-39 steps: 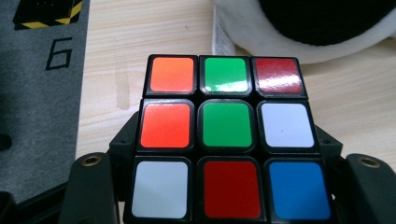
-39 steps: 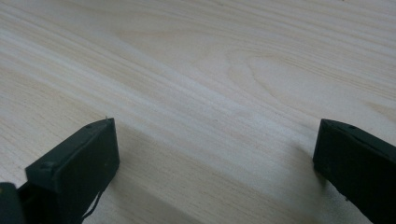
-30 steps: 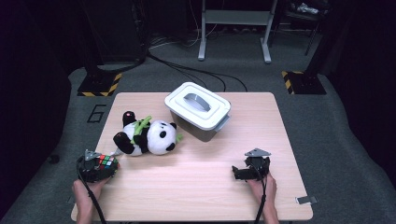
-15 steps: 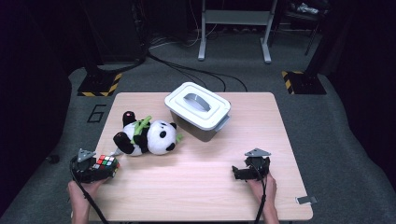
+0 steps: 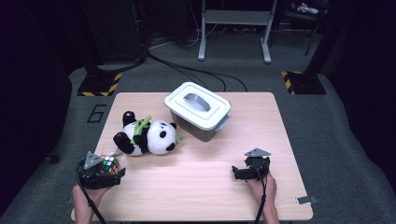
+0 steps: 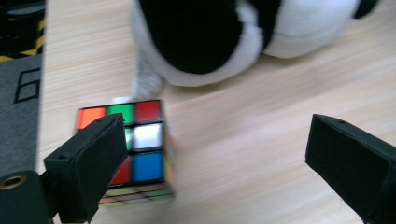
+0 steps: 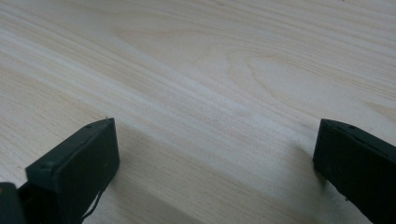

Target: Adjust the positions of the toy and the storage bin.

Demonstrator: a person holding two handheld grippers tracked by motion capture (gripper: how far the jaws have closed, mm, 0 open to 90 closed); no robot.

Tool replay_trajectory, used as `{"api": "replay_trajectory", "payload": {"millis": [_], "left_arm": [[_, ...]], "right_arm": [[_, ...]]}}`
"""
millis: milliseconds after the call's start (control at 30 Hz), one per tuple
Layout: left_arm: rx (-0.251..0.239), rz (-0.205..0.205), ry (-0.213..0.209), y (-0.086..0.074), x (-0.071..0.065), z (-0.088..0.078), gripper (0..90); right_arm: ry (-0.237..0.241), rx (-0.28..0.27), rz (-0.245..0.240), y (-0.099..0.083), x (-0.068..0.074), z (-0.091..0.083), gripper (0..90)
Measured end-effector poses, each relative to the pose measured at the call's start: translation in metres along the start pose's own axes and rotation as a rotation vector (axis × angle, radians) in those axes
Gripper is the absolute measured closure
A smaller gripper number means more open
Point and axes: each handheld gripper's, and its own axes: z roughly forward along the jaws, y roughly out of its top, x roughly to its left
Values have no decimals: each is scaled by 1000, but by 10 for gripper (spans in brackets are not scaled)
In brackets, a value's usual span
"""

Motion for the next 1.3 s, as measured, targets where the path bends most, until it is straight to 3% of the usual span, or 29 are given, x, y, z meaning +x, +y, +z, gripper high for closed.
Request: {"api": "replay_trajectory", "payload": {"millis": [233, 367, 533, 700, 767, 833, 1000, 1300], "left_arm": [[18, 57, -47, -3, -26, 10, 28], [46, 99, -77, -8, -42, 22, 20], [74, 121, -129, -18, -57, 41, 6], [115, 129, -139, -27, -61, 60, 1], [110, 124, -133, -31, -60, 65, 1], [75, 111, -123, -34, -61, 68, 0], [71, 111, -122, -33, -60, 70, 0], [87, 121, -131, -32, -59, 69, 0]], "right_arm": [[-1, 0, -3, 0, 0, 0, 0], [-2, 0, -3, 0, 0, 0, 0], [-1, 0, -4, 0, 0, 0, 0], [5, 4, -9, 1, 0, 0, 0], [4, 11, -2, 2, 0, 0, 0], [16, 17, -17, 2, -2, 0, 0], [42, 30, -6, 8, -4, -2, 3], [84, -12, -53, 38, 0, -22, 1]]}}
